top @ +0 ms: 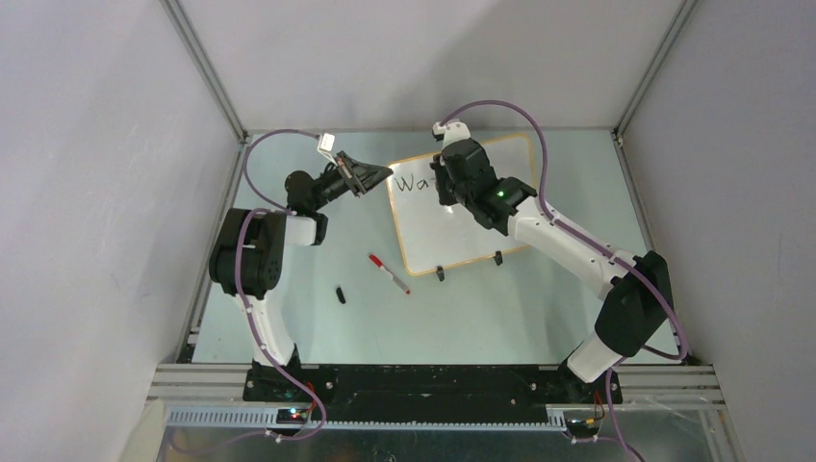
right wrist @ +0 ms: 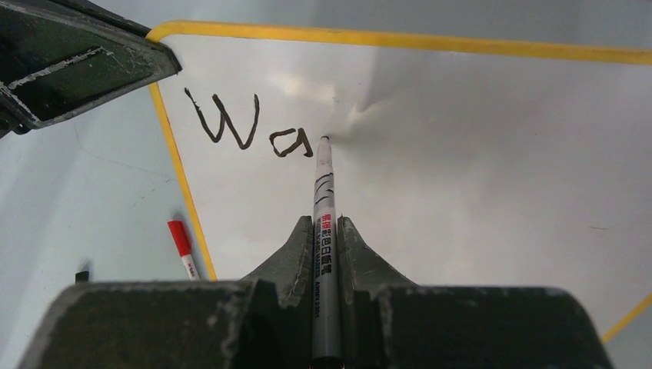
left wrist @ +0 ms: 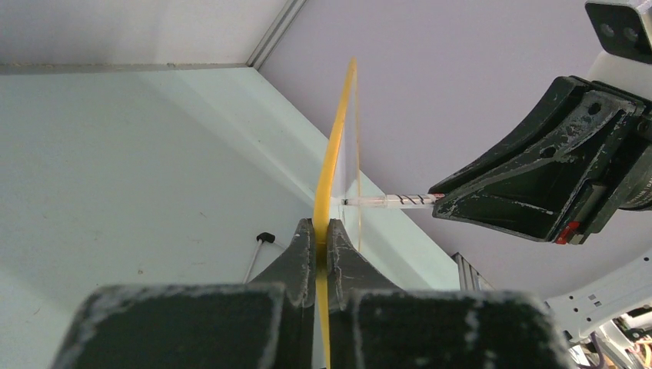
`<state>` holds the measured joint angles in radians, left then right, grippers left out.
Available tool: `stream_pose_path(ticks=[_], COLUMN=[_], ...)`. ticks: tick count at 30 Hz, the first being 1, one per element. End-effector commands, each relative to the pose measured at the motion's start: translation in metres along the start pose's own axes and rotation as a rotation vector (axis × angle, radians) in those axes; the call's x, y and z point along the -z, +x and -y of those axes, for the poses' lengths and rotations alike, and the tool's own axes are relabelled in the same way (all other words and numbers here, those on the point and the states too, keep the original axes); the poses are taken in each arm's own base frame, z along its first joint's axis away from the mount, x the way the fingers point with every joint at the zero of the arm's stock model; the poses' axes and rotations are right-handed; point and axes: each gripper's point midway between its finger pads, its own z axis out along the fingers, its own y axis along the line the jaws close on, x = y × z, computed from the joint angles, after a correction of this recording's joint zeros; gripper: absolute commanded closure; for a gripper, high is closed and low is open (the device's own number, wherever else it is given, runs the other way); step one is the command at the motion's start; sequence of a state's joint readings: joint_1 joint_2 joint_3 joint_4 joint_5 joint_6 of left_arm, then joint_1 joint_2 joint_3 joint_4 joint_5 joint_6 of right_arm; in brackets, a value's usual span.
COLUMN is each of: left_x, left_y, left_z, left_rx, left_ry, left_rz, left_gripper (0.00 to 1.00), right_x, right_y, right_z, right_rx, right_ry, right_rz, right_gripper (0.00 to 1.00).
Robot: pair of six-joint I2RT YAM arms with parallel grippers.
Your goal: Write a sentence on the whiteboard
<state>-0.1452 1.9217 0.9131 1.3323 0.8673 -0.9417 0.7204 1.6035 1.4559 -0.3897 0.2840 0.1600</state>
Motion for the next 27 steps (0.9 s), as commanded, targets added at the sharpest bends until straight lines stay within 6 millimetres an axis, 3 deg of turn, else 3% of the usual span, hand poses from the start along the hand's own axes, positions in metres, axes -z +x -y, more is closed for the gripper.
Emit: stream_pose_path(ticks=[1, 17, 27], left_x=[-0.003, -0.003, -0.003], left_y=[-0.005, -0.004, -0.004], left_z=[0.011, 0.012, 0.012], left_rx=[-0.093, -0.095, -0.095], left_ry=[0.040, 0.043, 0.041], left_rz=[-0.015, -0.019, -0.017], left_gripper=[1.00, 1.00, 1.00], right_x=[0.004, 0.000, 0.001], right_y=[-0.025, -0.029, -0.018], right_z=[-0.001, 0.000, 0.002], right_rx=[-0.012, -0.018, -0.007], right_ry=[0.005, 0.009, 0.016], right_rz=[0.059, 0.058, 0.035], right_gripper=[1.00, 1.00, 1.00])
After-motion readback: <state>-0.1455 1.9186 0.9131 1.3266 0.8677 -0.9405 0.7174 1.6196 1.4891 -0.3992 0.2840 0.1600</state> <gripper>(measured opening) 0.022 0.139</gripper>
